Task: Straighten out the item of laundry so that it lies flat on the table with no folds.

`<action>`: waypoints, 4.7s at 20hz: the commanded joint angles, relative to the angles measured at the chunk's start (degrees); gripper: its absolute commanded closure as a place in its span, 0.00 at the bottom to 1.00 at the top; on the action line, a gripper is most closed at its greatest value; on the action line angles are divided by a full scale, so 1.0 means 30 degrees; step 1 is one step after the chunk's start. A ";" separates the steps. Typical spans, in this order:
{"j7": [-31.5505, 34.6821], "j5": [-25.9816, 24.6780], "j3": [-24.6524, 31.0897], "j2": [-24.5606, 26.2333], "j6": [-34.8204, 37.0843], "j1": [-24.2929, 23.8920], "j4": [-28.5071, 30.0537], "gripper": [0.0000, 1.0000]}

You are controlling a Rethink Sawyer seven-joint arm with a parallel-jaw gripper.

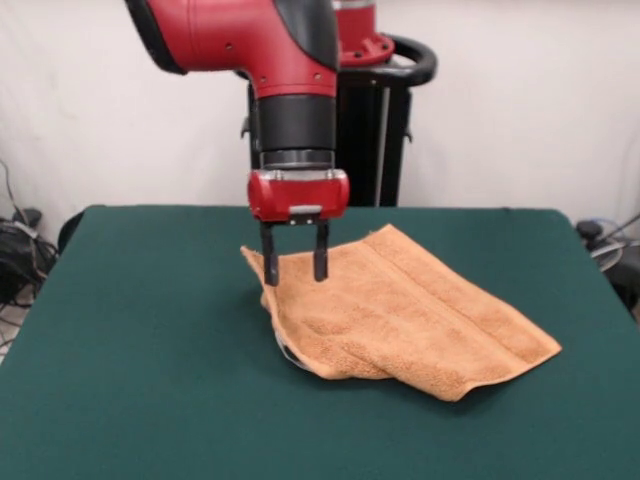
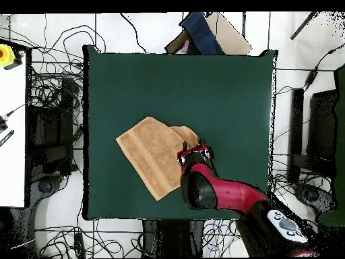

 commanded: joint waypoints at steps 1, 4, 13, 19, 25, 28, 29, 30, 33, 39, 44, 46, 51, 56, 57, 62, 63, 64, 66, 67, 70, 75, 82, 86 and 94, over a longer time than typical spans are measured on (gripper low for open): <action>0.2537 -0.0086 -0.0140 0.1065 0.2594 -0.0275 -0.2016 0.00; 0.2824 0.0224 0.0074 0.2316 0.2951 -0.0118 -0.2055 0.00; 0.3379 0.0657 -0.0470 0.2908 0.3330 0.0812 -0.1018 0.00; 0.4295 0.1187 -0.2106 0.1843 0.2020 0.2181 0.0340 0.00; 0.4846 0.1699 -0.2526 0.1193 0.1845 0.2837 0.1194 0.00; 0.5003 0.1934 -0.2716 0.0700 0.1841 0.3105 0.1702 0.00; 0.5049 0.2005 -0.2659 0.0503 0.1890 0.3124 0.1891 0.00; 0.5130 0.2001 -0.2438 0.0541 0.1791 0.3002 0.2036 0.00; 0.5328 0.1979 -0.2243 0.2250 0.0581 0.3020 0.1596 0.00; 0.5295 0.1090 -0.1871 0.5856 -0.2394 0.2614 -0.0169 0.00; 0.4755 0.0528 -0.1110 0.6980 -0.2768 0.1794 -0.1145 0.00; 0.4783 0.0750 -0.1249 0.6922 -0.3584 0.1931 -0.1271 0.00; 0.4561 0.1649 -0.1857 0.5526 -0.4227 0.2442 -0.0974 0.00; 0.4506 0.3291 -0.2414 0.3363 -0.4223 0.3291 -0.1190 0.00; 0.4502 0.3447 -0.2442 0.3201 -0.4217 0.3332 -0.1318 0.00; 0.4401 0.3886 -0.2147 0.2608 -0.3414 0.3246 -0.1866 0.00; 0.4408 0.3874 -0.2024 0.2780 -0.3392 0.3201 -0.2058 0.00; 0.4415 0.3862 -0.1901 0.2952 -0.3369 0.3156 -0.2251 0.00; 0.4367 0.4038 -0.2085 0.3295 -0.3382 0.3302 -0.2493 0.00; 0.4235 0.4101 -0.2295 0.3463 -0.3312 0.3413 -0.2603 0.00; 0.3776 0.3919 -0.2180 0.4306 -0.1496 0.2976 -0.2951 0.00; 0.4196 0.3876 -0.2871 0.5650 -0.1874 0.2859 -0.2284 0.00; 0.2581 0.2122 -0.1978 0.5540 0.0935 0.0362 -0.3008 0.00; 0.1809 0.1499 -0.2015 0.1906 0.3944 -0.0848 -0.0119 0.00; 0.3589 0.0201 -0.3713 0.0576 0.0585 -0.1245 0.1053 0.00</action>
